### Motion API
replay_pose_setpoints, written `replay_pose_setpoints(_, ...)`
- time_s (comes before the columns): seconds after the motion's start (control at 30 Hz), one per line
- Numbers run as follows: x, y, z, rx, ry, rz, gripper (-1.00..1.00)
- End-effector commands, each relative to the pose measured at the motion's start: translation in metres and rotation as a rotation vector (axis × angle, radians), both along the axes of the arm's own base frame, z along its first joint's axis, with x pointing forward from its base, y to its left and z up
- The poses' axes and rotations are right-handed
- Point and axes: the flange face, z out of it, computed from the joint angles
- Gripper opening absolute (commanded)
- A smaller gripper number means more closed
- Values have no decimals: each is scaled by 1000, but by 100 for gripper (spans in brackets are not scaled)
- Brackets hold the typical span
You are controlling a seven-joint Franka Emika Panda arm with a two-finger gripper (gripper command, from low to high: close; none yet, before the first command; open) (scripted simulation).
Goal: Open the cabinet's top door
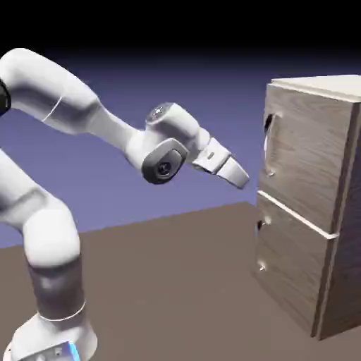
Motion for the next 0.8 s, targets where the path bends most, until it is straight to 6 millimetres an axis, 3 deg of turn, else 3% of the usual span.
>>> replay_pose_setpoints(0.0,3,-3,-12,27,36,-6,0)
replay_pose_setpoints(0.23,11,-19,-103,171,278,-61,0)
replay_pose_setpoints(0.47,-2,-34,-184,238,474,-148,0)
replay_pose_setpoints(0.63,-18,-49,-226,243,560,-227,0)
replay_pose_setpoints(0.77,-30,-64,-247,225,586,-294,0)
